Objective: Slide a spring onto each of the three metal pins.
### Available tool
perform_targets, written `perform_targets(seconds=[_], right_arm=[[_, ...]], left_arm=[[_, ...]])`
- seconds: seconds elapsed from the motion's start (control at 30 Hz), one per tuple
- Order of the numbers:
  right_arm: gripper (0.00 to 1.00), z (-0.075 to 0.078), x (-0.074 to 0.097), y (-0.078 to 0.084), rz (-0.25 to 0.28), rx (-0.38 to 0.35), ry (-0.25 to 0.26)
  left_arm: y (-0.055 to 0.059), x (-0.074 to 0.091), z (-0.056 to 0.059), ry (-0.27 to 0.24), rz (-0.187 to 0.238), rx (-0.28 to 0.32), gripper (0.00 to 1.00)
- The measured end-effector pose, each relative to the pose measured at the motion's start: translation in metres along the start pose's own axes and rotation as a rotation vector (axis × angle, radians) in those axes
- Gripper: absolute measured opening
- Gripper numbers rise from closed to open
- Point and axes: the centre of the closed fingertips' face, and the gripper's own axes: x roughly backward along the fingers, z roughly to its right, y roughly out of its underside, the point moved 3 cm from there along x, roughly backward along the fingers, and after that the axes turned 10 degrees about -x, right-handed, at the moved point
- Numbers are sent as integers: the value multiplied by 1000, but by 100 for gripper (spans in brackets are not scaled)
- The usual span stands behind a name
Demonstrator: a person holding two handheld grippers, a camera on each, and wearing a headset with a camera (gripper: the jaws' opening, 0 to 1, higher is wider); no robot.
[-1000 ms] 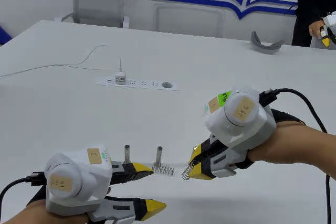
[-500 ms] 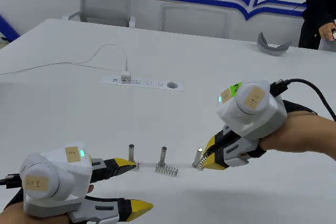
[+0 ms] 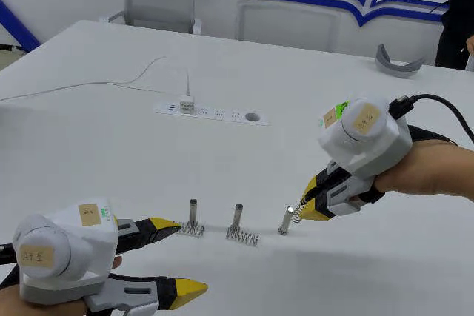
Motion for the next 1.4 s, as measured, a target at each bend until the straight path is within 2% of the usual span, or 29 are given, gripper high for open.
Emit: perform_targets(seconds=[0.4,0.87,1.4], right_arm=[[12,20,-9,0,-31,-14,23],[12,21,-20,-4,-65,-1,9],[12,25,-42,3,-136,8,-19]], left_arm=[[2,5,-2,-25,2,21,60],[6,7,-4,-45,2,43,60],[8,8,-6,-60,2,58,60]])
